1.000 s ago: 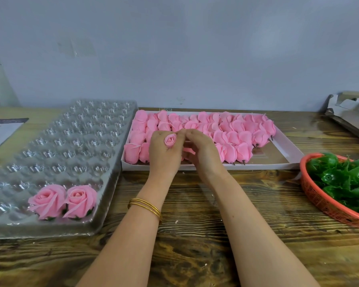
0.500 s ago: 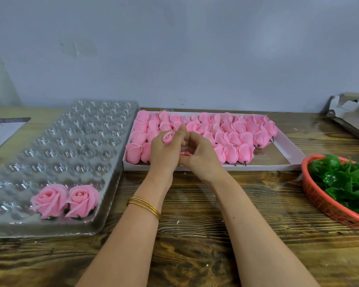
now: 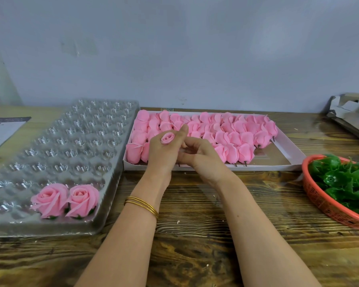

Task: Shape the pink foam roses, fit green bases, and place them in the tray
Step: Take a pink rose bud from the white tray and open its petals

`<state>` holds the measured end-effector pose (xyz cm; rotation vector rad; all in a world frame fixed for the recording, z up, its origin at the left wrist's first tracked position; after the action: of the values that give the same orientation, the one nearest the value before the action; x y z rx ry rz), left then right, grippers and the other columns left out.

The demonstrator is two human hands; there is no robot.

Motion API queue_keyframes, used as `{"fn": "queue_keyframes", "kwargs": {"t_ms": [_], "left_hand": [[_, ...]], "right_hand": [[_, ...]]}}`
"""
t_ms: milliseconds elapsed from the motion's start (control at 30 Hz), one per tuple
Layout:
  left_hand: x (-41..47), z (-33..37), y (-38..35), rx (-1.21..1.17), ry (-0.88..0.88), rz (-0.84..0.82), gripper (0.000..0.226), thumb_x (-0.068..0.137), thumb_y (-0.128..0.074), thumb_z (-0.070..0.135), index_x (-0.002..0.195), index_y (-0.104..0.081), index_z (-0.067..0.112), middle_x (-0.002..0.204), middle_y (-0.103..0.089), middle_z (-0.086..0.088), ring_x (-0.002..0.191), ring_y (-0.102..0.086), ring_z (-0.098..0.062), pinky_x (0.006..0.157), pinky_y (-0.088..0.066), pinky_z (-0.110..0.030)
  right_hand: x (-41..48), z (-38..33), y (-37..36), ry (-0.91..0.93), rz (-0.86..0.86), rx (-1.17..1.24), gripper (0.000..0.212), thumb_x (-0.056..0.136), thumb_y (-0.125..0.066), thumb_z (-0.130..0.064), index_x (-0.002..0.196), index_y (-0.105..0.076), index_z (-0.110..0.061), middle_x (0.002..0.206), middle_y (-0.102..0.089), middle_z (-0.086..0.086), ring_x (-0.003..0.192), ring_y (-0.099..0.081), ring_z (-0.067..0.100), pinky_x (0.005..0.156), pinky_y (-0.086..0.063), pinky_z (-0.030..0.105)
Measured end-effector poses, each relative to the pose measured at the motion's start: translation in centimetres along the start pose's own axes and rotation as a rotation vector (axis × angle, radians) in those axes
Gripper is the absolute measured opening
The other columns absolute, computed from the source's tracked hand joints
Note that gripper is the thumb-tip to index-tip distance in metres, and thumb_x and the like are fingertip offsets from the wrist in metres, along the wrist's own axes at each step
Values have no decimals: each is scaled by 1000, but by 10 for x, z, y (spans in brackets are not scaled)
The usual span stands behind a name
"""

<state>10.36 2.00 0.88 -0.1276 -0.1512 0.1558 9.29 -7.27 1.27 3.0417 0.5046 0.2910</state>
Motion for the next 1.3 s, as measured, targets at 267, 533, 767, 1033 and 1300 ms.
{"fn": "queue_keyframes", "kwargs": {"t_ms": [267, 533, 767, 1033, 1300], "left_hand": [[1, -5, -1, -78, 34, 31, 50, 93, -60, 46, 48, -56, 25, 63, -64, 4, 83, -70, -20, 81, -57, -40], [-1, -4, -3, -48, 31, -6, 33, 88, -66, 51, 76, -71, 21, 80, -72, -6, 84, -72, -21, 73, -59, -34], [-4, 6, -3, -33, -32, -42, 24, 88, -71, 37, 64, -74, 34, 67, -72, 7, 68, -72, -10, 58, -54, -20], [-3, 1, -2, -11, 6, -4, 40, 92, -64, 45, 54, -66, 32, 59, -66, 7, 72, -72, -17, 66, -57, -29], [-4, -2, -4, -65, 40, 9, 42, 93, -61, 47, 64, -59, 17, 70, -61, -7, 75, -68, -17, 86, -57, -43]], "right_hand": [[3, 2, 6, 19, 90, -64, 42, 65, -73, -2, 106, -64, -4, 104, -65, 24, 88, -62, 24, 89, -54, 43], [4, 5, 9, 11, 115, -69, 34, 77, -70, 10, 107, -63, -5, 96, -65, 19, 87, -62, 25, 89, -56, 47], [1, 4, 3, -6, 7, 18, 37, 86, -63, 3, 111, -68, -24, 105, -66, 28, 99, -66, 36, 96, -54, 47], [3, 4, 4, 19, 39, -33, 38, 74, -69, 0, 107, -69, -18, 94, -71, 18, 87, -69, 27, 87, -57, 33], [5, 3, 8, 42, 97, -77, 33, 74, -71, 10, 93, -60, -15, 88, -60, 4, 78, -58, 18, 76, -54, 27]]}}
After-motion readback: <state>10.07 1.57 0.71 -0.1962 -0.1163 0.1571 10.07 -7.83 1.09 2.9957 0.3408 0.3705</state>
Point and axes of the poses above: each hand's wrist, its own x-axis towards the middle knuckle, its own y-axis out of the back of the hand, z = x × y, the point moved 8 cm from there along x, towards the middle knuckle
